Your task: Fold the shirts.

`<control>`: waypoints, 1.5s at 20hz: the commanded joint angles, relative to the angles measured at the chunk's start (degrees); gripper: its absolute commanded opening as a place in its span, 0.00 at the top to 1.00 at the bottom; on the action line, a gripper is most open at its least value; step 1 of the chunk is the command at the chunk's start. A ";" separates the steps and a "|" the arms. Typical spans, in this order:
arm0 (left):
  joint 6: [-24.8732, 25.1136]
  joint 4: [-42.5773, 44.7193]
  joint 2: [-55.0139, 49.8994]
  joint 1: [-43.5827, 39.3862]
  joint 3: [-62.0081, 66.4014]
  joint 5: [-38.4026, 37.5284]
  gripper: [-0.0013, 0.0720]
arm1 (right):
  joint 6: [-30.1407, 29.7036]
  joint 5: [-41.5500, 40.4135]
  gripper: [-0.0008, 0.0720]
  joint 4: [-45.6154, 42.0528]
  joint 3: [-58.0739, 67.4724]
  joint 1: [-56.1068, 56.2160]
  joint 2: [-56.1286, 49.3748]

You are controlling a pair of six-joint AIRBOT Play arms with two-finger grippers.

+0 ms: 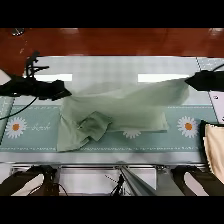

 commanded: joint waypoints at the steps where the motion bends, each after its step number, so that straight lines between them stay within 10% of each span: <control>1: 0.96 -2.99 -11.74 -2.23 5.53 10.23 0.95 | 0.09 -11.61 0.95 2.36 0.70 0.02 -12.74; 5: 0.96 -5.86 -18.82 -2.67 11.80 12.85 0.88 | 0.52 -15.08 0.95 7.41 7.56 0.02 -26.53; 6: 0.96 -6.40 -19.61 -2.67 12.41 13.27 0.63 | 1.16 -15.02 0.95 8.37 9.73 0.02 -29.57; 7: 0.96 -6.36 -20.09 -2.67 12.90 12.72 0.16 | 1.79 -14.95 0.86 9.14 11.74 -0.04 -32.04; 8: 1.03 -6.03 -20.15 -2.16 13.20 11.41 0.02 | 1.79 -14.45 0.46 9.99 13.70 -0.39 -34.07; 9: 0.98 -4.76 -20.11 -0.68 14.01 8.22 0.02 | 1.55 -12.90 0.12 10.29 15.96 -1.33 -35.69; 15: 0.31 12.94 -17.42 14.40 9.77 -20.52 0.02 | -1.99 7.93 0.14 1.01 17.99 -16.39 -35.82; 22: 2.51 8.68 -5.38 21.29 -18.64 -11.28 0.02 | -9.18 0.37 0.14 12.85 -14.80 -23.28 -24.72; 30: 7.21 -2.80 -5.51 14.67 -28.35 -1.44 0.02 | -11.63 1.05 0.14 15.91 -20.20 -20.94 -24.41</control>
